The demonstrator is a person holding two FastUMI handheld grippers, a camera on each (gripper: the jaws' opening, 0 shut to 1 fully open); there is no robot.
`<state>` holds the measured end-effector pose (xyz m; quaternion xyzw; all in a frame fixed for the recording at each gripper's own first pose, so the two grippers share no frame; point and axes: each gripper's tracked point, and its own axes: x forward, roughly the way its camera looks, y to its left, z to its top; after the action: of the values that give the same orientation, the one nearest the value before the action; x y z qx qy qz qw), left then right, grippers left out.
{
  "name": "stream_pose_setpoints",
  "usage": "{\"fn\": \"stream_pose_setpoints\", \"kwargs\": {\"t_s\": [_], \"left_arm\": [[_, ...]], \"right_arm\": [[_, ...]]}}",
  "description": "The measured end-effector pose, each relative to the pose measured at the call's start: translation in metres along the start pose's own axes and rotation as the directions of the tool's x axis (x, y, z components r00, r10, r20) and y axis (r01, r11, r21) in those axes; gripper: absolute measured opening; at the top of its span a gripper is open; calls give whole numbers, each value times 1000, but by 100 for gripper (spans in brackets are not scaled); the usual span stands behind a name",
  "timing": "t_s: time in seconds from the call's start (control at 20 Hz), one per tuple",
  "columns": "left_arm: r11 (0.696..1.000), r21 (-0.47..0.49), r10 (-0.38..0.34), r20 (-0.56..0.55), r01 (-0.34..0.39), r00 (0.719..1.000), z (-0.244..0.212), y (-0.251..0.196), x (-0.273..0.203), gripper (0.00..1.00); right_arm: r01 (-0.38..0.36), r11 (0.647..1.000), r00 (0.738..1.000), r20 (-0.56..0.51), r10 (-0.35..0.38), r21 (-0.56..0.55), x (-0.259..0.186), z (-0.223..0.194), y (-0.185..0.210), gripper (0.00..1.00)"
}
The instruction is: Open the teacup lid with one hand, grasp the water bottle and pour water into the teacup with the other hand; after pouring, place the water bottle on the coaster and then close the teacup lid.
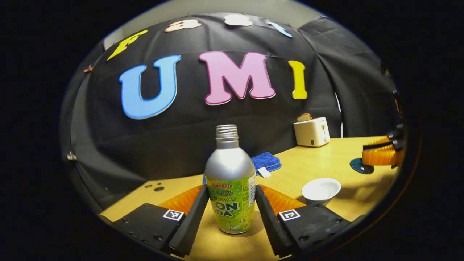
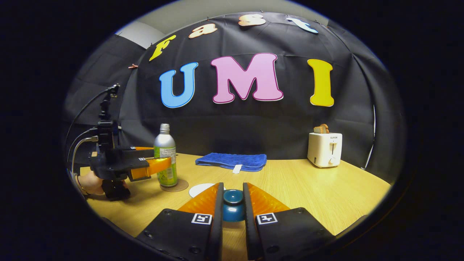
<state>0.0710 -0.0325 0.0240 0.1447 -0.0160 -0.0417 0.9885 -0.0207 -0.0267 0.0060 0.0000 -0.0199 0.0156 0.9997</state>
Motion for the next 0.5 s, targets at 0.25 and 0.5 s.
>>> {"fn": "stream_pose_setpoints", "kwargs": {"t_s": [0.25, 0.5], "left_arm": [[962, 272, 10, -19, -5, 1000, 6, 3, -14, 80], [807, 591, 13, -29, 6, 999, 11, -15, -13, 79]], "right_arm": [[23, 1000, 1000, 0, -23, -2, -4, 0, -18, 30], [85, 996, 996, 3, -85, -2, -16, 1, -51, 30]]}}
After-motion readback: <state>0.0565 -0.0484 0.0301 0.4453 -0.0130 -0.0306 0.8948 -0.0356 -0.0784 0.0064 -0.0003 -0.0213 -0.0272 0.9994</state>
